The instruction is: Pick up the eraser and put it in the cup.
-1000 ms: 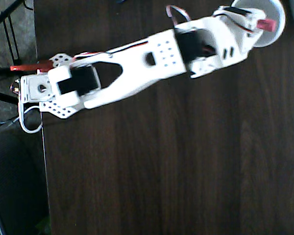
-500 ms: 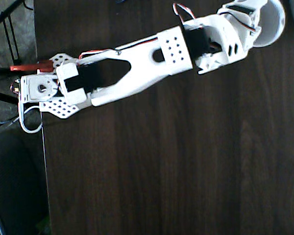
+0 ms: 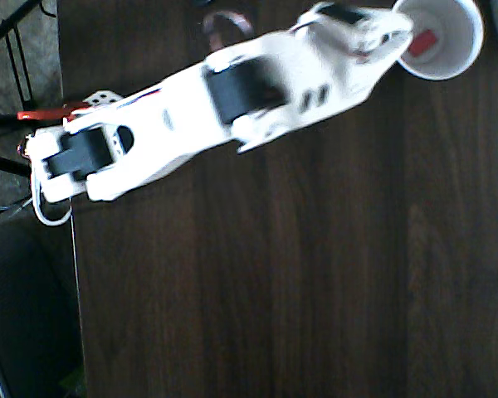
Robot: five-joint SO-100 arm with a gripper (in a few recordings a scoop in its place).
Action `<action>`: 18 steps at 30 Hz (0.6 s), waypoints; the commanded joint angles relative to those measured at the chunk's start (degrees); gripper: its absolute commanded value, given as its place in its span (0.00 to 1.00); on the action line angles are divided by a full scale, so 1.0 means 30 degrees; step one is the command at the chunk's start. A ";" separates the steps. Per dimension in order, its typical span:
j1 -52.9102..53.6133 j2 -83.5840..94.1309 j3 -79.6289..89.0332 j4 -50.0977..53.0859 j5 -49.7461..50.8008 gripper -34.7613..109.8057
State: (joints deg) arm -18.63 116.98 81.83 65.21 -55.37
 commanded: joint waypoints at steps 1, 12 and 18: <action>0.1143 0.6328 0.6387 0.1260 -0.2285 0.24; 0.7119 2.3320 2.3643 -0.0645 -0.9990 0.24; 0.8848 2.3848 2.7715 -0.0674 -1.1865 0.24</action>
State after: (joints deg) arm 4.92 186.24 160.40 65.83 -86.22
